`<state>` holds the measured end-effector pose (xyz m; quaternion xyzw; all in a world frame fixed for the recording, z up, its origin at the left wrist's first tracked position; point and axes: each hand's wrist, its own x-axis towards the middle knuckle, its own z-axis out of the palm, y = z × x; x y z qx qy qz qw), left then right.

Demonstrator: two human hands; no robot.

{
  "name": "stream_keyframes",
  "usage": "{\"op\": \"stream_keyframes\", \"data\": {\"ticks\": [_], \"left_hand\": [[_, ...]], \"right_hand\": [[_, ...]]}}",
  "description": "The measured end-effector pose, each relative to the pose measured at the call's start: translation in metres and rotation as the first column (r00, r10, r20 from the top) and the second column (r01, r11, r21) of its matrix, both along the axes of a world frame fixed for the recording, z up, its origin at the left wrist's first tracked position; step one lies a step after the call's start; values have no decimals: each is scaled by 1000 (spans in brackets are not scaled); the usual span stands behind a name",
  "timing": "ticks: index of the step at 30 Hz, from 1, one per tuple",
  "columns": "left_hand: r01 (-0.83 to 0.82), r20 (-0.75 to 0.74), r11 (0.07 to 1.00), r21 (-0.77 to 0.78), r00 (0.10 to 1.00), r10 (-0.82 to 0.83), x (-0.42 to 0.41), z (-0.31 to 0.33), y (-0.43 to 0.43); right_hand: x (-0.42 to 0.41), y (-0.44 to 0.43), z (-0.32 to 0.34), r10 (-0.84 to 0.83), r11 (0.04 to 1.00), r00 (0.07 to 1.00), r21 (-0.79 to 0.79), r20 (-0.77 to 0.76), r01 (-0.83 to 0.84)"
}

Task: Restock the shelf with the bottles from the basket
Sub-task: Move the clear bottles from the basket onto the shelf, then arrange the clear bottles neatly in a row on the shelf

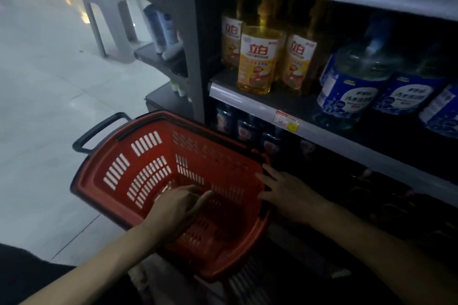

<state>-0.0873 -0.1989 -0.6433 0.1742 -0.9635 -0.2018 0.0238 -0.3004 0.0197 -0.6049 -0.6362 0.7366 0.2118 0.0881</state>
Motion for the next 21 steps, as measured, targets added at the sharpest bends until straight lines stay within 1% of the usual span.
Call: {"op": "stream_keyframes", "data": {"ticks": [2, 4, 7, 10, 12, 14, 17, 19, 21], "left_hand": [[35, 15, 999, -15, 999, -35, 13, -5, -2], [48, 24, 999, -8, 999, -48, 24, -10, -6], [23, 49, 999, 29, 998, -25, 32, -5, -7], [-21, 72, 996, 86, 997, 15, 31, 7, -5], [-52, 75, 982, 180, 996, 39, 32, 15, -3], [-53, 90, 982, 184, 995, 37, 38, 21, -1], [-48, 101, 995, 86, 994, 39, 50, 19, -9], [-63, 71, 998, 9, 996, 62, 55, 19, -19], [-104, 43, 992, -67, 993, 107, 57, 19, -29]], "right_hand": [[-3, -4, -8, 99, 994, 986, -35, -133, -105], [-1, -8, -10, 169, 985, 965, -6, -200, -174], [12, -21, -10, 205, 975, 955, -39, -214, -218], [30, -43, -14, 174, 976, 959, -93, -223, -198], [42, -62, -15, 142, 976, 972, -137, -185, -169], [51, -82, -14, 122, 979, 983, -146, -137, -142], [66, -113, -7, 100, 979, 994, -177, -43, -106], [74, -130, -7, 51, 982, 998, -186, 38, -43], [78, -141, -6, 36, 980, 997, -195, 67, -22]]}}
